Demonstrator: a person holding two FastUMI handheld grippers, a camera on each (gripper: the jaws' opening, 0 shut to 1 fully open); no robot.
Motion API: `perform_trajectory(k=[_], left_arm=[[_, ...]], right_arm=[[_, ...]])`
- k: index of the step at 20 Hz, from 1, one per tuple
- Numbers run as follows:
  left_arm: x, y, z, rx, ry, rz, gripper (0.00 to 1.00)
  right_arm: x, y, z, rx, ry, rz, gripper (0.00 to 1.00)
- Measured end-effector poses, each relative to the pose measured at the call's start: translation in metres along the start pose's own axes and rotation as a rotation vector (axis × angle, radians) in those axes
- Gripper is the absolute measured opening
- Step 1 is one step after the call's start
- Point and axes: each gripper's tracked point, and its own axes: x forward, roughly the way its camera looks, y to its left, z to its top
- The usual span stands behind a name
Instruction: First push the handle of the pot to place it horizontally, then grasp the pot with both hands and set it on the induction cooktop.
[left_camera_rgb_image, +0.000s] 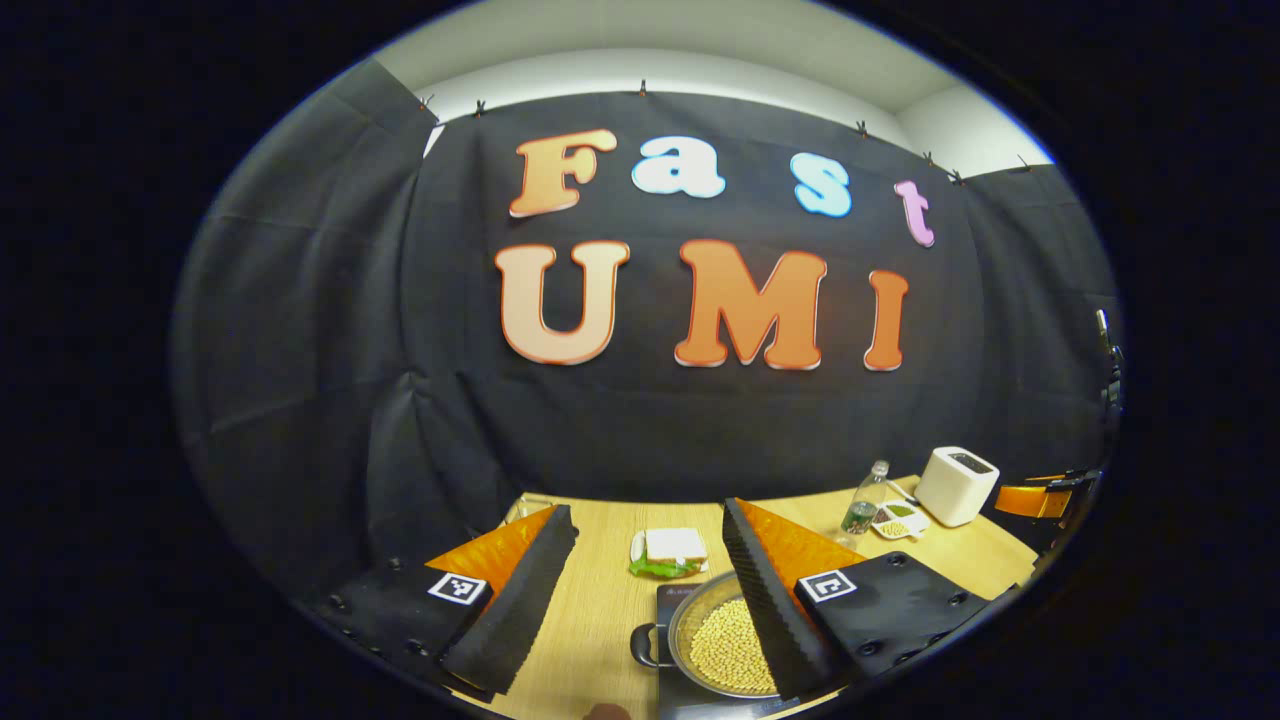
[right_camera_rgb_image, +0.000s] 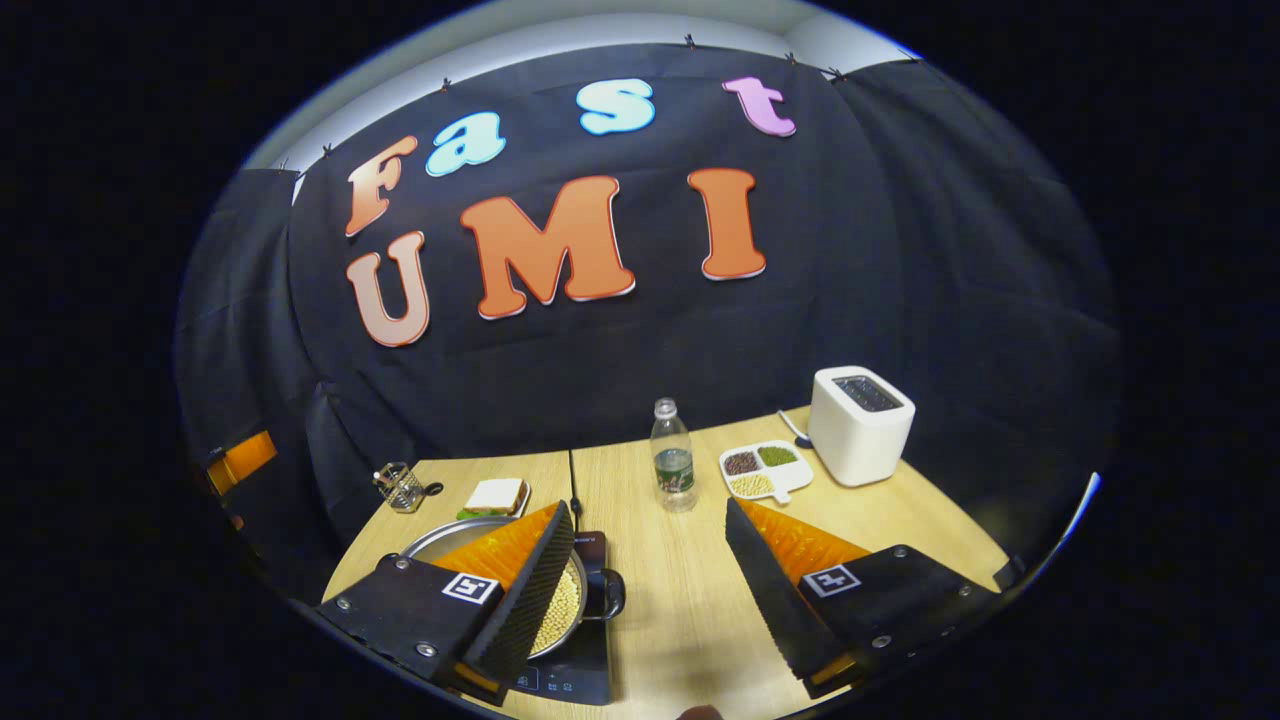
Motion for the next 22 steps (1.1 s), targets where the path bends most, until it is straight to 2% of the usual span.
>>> perform_trajectory(k=[4,9,11,15,16,22], left_arm=[[-0.043,0.016,0.066,-0.054,-0.080,-0.017,0.98],[-0.101,0.067,0.124,-0.027,-0.206,0.059,0.99],[-0.122,0.072,0.141,-0.036,-0.228,0.053,0.99],[-0.139,0.080,0.160,-0.070,-0.246,0.057,0.96],[-0.139,0.082,0.160,-0.066,-0.245,0.066,0.98],[-0.127,0.074,0.152,-0.079,-0.214,0.060,0.96]], right_arm=[[-0.051,-0.019,0.056,-0.035,-0.119,-0.015,0.95],[-0.106,-0.040,0.105,-0.085,-0.215,-0.026,0.95],[-0.123,-0.055,0.120,-0.092,-0.252,-0.057,0.95],[-0.145,-0.073,0.134,-0.081,-0.295,-0.083,0.95],[-0.148,-0.075,0.134,-0.076,-0.300,-0.082,1.00],[-0.151,-0.083,0.128,-0.070,-0.285,-0.070,1.00]])
